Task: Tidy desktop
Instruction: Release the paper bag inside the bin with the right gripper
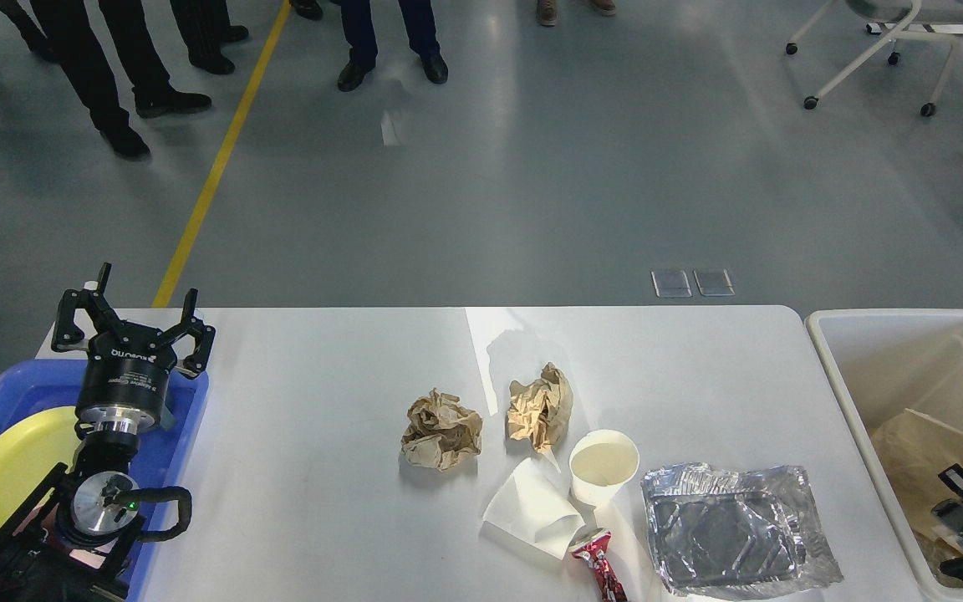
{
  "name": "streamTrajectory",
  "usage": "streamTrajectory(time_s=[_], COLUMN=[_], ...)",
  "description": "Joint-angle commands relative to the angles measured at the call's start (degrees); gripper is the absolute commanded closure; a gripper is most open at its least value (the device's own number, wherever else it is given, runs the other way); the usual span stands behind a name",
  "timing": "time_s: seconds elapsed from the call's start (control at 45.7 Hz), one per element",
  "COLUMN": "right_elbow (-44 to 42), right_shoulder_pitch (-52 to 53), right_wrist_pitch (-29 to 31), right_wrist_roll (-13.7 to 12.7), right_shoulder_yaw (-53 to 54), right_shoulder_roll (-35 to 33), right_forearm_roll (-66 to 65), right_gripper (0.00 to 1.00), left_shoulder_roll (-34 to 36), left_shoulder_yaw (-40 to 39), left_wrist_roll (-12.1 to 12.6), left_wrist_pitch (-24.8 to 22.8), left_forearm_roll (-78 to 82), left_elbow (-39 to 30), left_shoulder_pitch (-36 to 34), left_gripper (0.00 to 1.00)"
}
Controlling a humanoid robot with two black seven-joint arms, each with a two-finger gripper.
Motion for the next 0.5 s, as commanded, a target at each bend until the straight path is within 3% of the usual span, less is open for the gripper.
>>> streamTrajectory(time_s=[0.0, 0.109, 0.481], right_elbow=[0.1, 0.2, 1.2], right_shoulder_pitch=[0.0, 0.0, 0.4], right_wrist_pitch=[-2.9, -3.0, -2.2], right_wrist_roll=[0.0, 0.0, 0.2], right_shoulder_yaw=[-0.2, 0.1, 0.3], right_shoulder_roll=[0.1, 0.0, -0.7], right_forearm_roll=[-0.3, -0.3, -0.8], right_gripper=[0.04, 0.0, 0.0], left_shoulder_roll=[0.0, 0.0, 0.0], left_shoulder_yaw=[0.0, 0.0, 0.0], left_wrist_roll=[0.0, 0.1, 0.0], left_wrist_pitch=[0.0, 0.0, 0.0], left_forearm_roll=[0.0, 0.0, 0.0], left_elbow=[0.0, 0.0, 0.0], left_shoulder_pitch=[0.0, 0.0, 0.0], left_gripper=[0.04, 0.04, 0.04])
